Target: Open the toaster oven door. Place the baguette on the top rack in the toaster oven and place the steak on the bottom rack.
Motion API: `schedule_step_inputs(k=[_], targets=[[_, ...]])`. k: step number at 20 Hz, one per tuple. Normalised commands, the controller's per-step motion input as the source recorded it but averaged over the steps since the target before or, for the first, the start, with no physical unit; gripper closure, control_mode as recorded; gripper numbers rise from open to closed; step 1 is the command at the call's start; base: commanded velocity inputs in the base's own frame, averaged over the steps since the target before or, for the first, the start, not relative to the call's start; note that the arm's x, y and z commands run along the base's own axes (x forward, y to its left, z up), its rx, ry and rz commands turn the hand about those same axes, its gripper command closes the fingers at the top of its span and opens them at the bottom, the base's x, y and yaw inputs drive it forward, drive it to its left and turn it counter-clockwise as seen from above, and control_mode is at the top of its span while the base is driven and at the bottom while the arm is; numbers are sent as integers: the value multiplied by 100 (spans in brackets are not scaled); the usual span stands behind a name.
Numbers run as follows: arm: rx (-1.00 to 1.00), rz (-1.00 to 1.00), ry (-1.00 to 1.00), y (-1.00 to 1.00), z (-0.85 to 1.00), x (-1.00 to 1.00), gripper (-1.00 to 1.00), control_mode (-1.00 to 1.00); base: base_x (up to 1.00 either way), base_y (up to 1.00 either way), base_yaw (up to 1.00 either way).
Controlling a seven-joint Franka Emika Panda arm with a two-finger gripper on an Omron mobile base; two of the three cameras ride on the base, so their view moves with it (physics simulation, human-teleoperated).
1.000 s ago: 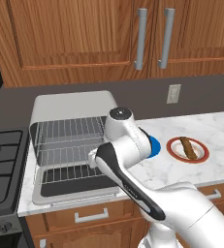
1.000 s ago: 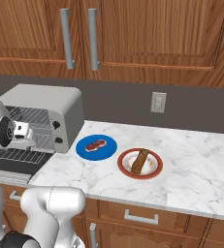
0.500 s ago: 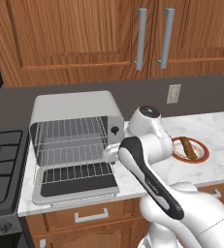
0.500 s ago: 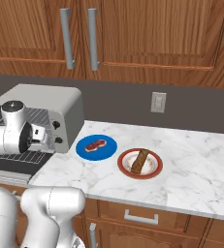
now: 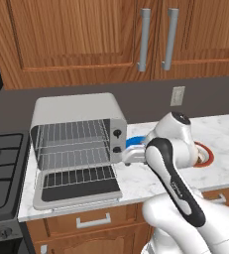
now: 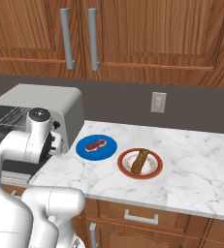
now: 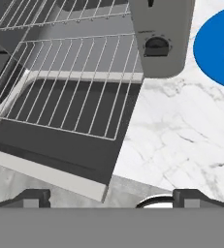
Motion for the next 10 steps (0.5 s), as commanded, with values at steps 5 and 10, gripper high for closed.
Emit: schedule_step_inputs(k=[5, 10], targets=[[12, 0, 0, -31, 0, 0, -100, -100, 0, 0, 0], [11, 0, 0, -25, 0, 0, -100, -100, 0, 0, 0]])
